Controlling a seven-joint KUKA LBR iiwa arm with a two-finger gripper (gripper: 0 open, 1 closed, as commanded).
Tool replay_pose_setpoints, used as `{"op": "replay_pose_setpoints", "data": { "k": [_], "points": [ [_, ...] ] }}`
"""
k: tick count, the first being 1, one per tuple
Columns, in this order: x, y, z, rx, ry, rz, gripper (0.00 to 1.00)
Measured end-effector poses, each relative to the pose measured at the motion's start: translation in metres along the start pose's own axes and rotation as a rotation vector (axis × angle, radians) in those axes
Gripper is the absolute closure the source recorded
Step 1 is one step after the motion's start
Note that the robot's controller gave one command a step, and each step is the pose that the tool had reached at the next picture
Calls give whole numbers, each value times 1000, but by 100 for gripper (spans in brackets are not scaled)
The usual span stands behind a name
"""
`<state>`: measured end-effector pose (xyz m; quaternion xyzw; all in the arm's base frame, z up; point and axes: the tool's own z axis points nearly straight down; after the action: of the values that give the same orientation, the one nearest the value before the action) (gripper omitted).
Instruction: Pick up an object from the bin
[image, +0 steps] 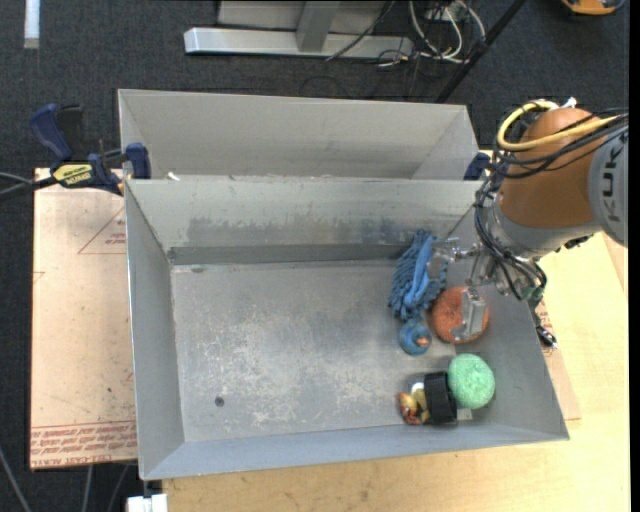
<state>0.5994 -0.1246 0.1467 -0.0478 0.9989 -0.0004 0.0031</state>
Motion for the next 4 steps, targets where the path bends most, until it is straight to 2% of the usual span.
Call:
{"op": "replay_pose_setpoints", "data": {
  "k": [1, 2, 3, 4],
  "points": [
    [-4, -4, 27, -4, 7, -120, 0],
    [-44, 38, 71, 6, -11, -149, 100],
    [-44, 38, 71, 7, -11, -149, 100],
    [-40, 35, 32, 1, -3, -177, 100]
  ]
}}
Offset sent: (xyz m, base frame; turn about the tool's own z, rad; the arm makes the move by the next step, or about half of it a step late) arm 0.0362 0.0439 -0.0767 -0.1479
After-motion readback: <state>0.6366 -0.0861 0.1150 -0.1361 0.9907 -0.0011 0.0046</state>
